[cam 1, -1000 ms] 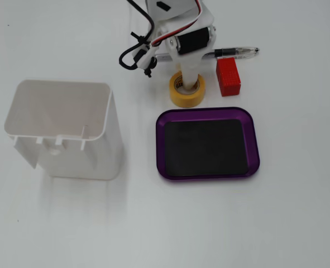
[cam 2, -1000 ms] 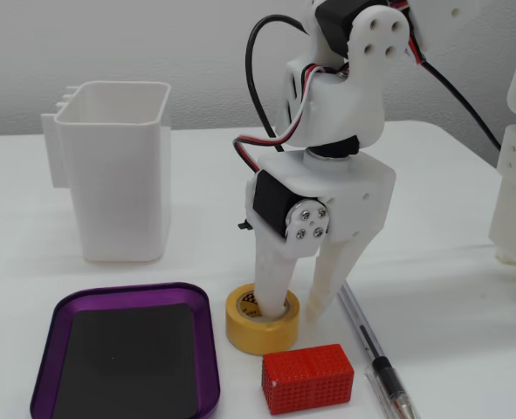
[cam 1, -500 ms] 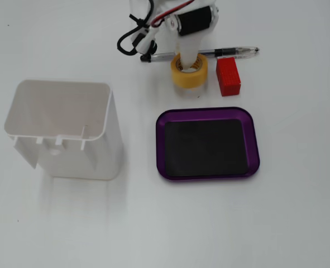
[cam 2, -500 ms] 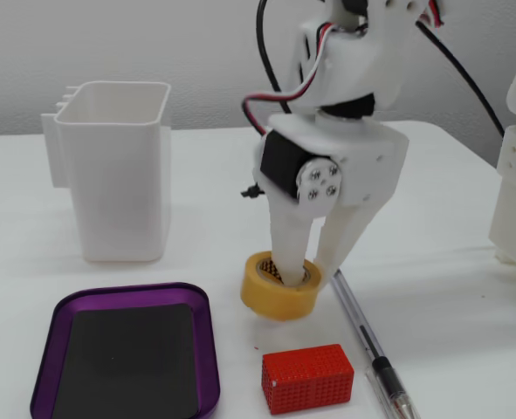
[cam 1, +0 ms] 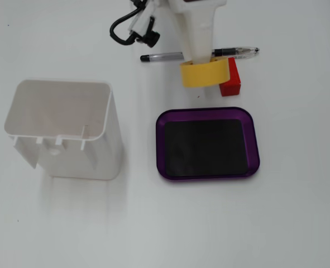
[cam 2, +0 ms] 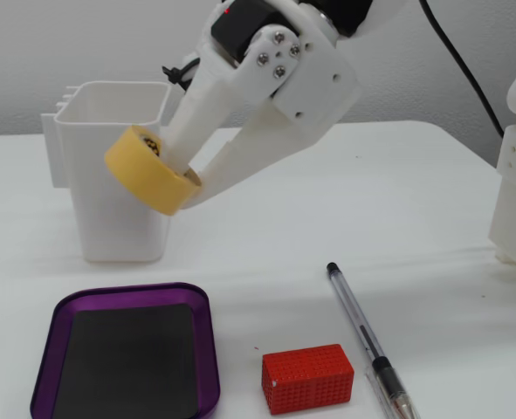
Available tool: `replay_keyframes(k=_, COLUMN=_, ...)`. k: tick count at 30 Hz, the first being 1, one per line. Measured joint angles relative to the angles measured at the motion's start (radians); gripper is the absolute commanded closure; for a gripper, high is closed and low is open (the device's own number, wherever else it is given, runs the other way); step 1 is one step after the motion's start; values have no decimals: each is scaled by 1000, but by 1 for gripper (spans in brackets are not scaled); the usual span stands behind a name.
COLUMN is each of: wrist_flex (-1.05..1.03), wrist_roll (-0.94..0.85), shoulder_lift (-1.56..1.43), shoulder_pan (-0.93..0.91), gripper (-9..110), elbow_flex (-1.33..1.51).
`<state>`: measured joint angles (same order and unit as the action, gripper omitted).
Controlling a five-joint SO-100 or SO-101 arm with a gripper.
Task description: Pick up the yellow tape and place it in the box.
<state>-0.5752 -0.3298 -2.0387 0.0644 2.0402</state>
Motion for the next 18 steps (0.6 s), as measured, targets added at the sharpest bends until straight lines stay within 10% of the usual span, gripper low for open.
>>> replay_keyframes(k=18, wrist_flex=78, wrist_roll=0, shoulder_lift=394, shoulder_pan=0, gripper=96, elbow_flex=-87)
